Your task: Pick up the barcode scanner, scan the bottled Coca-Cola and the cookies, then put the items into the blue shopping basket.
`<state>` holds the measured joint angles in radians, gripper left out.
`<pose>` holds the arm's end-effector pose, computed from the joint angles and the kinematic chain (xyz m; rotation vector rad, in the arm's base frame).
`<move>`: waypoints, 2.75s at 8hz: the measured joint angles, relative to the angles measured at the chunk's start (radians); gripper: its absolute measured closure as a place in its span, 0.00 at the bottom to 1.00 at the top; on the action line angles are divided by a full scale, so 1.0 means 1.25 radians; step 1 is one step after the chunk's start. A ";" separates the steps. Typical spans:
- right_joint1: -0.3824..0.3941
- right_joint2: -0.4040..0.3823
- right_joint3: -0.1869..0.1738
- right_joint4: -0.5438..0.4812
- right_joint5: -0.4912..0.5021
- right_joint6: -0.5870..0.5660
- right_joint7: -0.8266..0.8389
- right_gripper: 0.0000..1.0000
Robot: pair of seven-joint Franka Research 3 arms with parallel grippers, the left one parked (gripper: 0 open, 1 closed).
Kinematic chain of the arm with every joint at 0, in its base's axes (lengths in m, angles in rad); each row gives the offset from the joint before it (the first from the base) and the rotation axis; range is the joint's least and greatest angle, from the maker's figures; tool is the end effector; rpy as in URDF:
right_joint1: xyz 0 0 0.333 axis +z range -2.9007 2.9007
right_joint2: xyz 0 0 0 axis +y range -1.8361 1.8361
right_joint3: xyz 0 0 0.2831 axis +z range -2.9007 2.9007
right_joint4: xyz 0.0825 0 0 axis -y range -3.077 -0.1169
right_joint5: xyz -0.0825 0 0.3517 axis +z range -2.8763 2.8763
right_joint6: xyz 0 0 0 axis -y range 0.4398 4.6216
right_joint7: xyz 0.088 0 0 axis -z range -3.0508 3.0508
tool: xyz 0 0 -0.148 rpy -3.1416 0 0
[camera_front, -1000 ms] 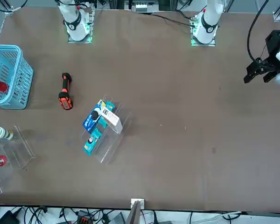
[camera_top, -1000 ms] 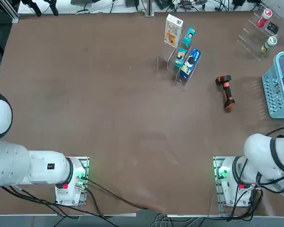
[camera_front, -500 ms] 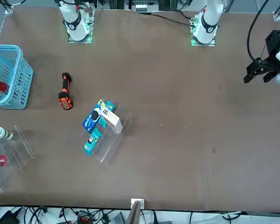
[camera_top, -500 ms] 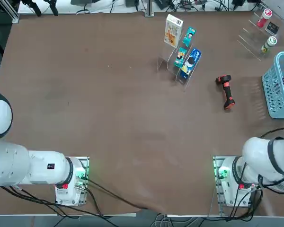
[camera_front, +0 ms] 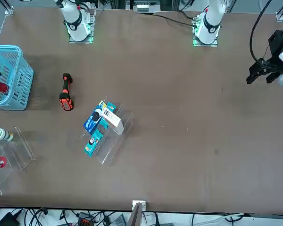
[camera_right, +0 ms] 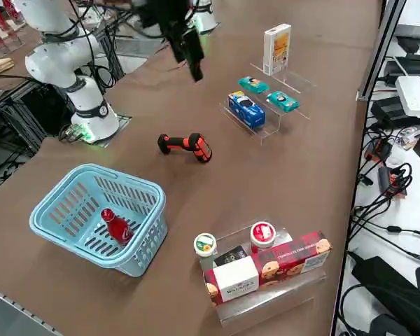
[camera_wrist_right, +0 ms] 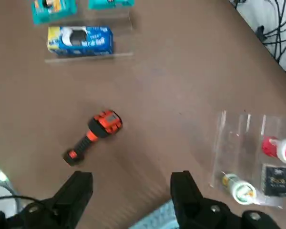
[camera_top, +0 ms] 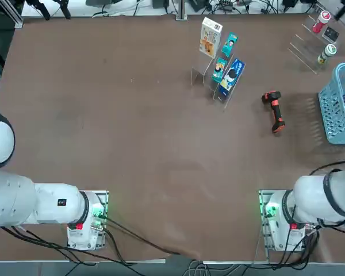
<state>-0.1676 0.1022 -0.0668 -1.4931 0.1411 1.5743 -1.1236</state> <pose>0.5396 -0.1059 0.5317 -2.7296 -1.2976 -0.1032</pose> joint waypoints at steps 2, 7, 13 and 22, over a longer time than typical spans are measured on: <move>0.122 0.000 0.000 0.000 -0.023 -0.007 0.176 0.00; 0.441 0.068 0.002 0.102 -0.061 -0.002 0.690 0.00; 0.593 0.257 -0.005 0.214 -0.066 0.103 0.767 0.00; 0.592 0.392 -0.012 0.326 -0.066 0.152 0.648 0.00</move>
<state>0.5727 0.5919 -0.0824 -1.0861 0.0588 1.7643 -0.3135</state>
